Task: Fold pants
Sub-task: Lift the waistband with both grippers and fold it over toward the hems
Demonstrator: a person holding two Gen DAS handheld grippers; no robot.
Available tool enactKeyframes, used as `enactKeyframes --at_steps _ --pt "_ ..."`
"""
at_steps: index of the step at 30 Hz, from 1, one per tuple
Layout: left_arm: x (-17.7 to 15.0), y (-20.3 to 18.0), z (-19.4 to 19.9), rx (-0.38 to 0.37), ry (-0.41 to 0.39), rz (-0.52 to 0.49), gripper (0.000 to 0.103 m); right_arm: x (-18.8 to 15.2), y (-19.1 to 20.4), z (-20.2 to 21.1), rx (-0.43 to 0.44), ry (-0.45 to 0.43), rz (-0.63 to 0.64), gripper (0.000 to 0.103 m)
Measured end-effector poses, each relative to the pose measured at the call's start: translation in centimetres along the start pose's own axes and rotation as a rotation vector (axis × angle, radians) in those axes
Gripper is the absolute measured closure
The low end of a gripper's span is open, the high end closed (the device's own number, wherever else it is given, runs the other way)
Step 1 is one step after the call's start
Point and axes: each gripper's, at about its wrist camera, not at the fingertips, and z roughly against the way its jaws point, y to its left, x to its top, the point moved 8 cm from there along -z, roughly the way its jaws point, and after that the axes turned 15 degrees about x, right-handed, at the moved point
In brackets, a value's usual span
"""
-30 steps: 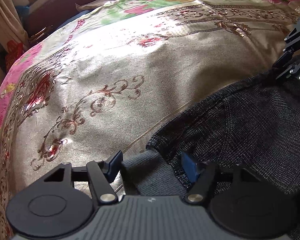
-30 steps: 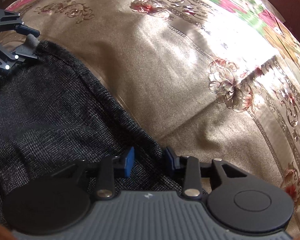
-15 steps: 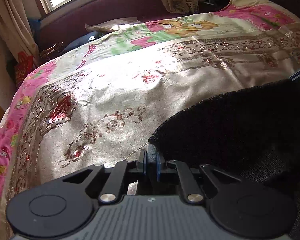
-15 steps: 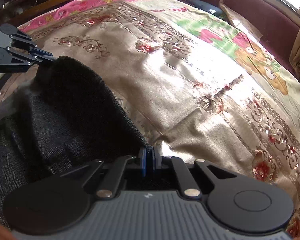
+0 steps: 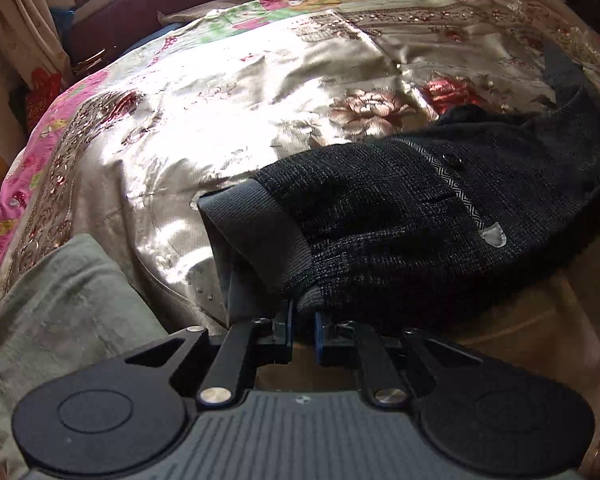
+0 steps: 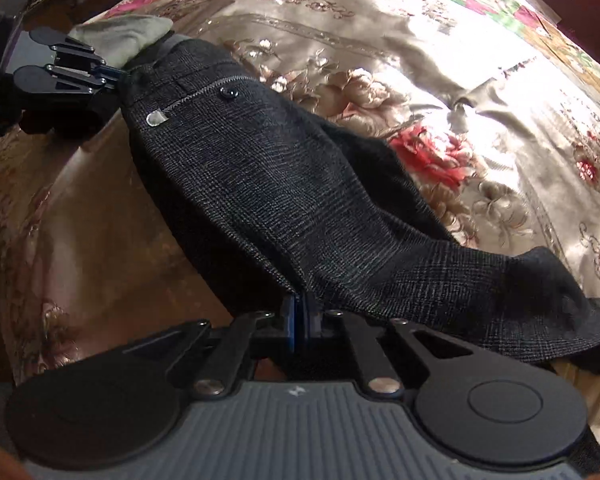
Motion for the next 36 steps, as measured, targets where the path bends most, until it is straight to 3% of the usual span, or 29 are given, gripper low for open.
enactKeyframes --at_steps 3,9,12,14,19,22,27,31,36 --pt "-2.2 -1.3 -0.2 0.053 0.003 -0.05 0.075 -2.2 0.9 -3.9 -0.059 0.086 0.075 0.094" --pt "-1.9 1.3 0.7 0.064 0.013 0.092 0.075 -2.3 2.2 -2.9 -0.054 0.106 0.104 0.092" --pt "-1.2 2.1 0.3 0.086 -0.009 0.128 0.075 -0.3 2.6 -1.0 -0.041 0.045 0.121 0.092" --pt "-0.9 2.5 -0.2 0.097 -0.017 0.153 0.075 1.8 2.4 -0.4 -0.027 -0.008 0.113 0.08" --pt "-1.5 2.1 -0.2 0.129 -0.029 0.088 0.075 8.2 -1.2 -2.2 -0.027 -0.141 -0.01 0.075" --pt "-0.7 2.6 0.8 0.119 -0.067 0.12 0.075 11.0 -4.3 -3.9 0.059 -0.196 -0.161 0.074" --pt "1.3 3.5 2.3 0.141 -0.152 0.162 0.075 12.5 -6.8 -7.6 0.223 -0.135 -0.321 0.073" --pt "2.9 2.0 3.1 0.126 -0.221 0.102 0.075 11.5 -6.9 -6.5 0.182 -0.119 -0.307 0.073" --pt "4.2 -1.0 1.9 0.109 -0.25 0.023 0.075 10.3 -9.4 -3.5 0.047 -0.218 -0.306 0.07"
